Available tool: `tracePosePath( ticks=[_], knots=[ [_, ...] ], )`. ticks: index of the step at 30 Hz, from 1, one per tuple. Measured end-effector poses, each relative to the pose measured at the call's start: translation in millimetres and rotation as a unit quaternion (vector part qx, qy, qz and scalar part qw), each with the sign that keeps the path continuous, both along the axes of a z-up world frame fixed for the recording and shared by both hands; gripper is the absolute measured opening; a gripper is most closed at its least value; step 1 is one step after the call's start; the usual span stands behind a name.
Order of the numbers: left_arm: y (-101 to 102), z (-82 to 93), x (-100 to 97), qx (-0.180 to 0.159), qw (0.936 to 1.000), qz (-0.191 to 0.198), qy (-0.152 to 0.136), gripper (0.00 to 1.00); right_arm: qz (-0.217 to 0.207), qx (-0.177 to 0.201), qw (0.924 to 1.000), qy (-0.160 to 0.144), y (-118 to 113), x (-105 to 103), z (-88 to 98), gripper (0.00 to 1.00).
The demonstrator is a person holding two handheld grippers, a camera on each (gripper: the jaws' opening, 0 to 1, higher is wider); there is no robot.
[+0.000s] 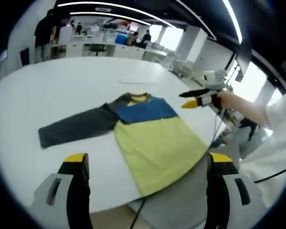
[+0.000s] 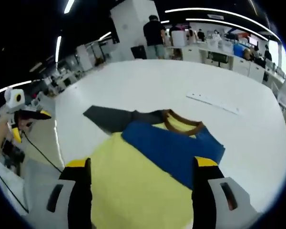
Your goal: Fold the garment on the visible template until the final outline fits inside the template.
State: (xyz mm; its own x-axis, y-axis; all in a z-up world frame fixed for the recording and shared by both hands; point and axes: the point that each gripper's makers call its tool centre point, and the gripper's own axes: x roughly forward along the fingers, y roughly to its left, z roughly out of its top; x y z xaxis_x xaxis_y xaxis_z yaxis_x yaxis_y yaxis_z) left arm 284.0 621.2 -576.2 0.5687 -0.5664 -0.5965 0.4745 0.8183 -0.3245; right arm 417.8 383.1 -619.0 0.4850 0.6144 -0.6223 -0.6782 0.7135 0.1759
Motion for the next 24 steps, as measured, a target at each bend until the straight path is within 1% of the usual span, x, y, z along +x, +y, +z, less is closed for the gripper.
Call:
tracePosePath(
  ticks=[1, 3, 6, 10, 19, 24],
  knots=[
    [-1, 0.2, -0.3, 0.001, 1.0000, 0.000, 0.000, 1.00, 0.002, -0.002, 1.0000, -0.003, -2, -3, 0.1, 0.92],
    [-5, 0.8, -1.5, 0.002, 1.0000, 0.000, -0.001, 1.00, 0.002, -0.004, 0.9999, -0.009, -9, -10, 0.6, 0.99],
    [-8, 0.3, -3.7, 0.004, 1.0000, 0.002, 0.000, 1.00, 0.002, 0.000, 0.9998, -0.018, -17, -17, 3.2, 1.00],
    [-10, -0.4, -8.1, 0.008, 1.0000, 0.004, 0.003, 1.00, 0.000, 0.004, 0.9998, -0.017, -28, -27, 3.5, 1.00],
    [-12, 3.0, -10.7, 0.013, 0.9999, 0.010, 0.002, 1.00, -0.002, -0.030, 0.9983, -0.050, -61, -39, 4.9, 1.00],
    [-16, 2.6, -10.9, 0.014, 0.9999, 0.009, 0.004, 1.00, 0.001, -0.027, 0.9978, -0.060, -73, -48, 9.1, 1.00]
  ],
)
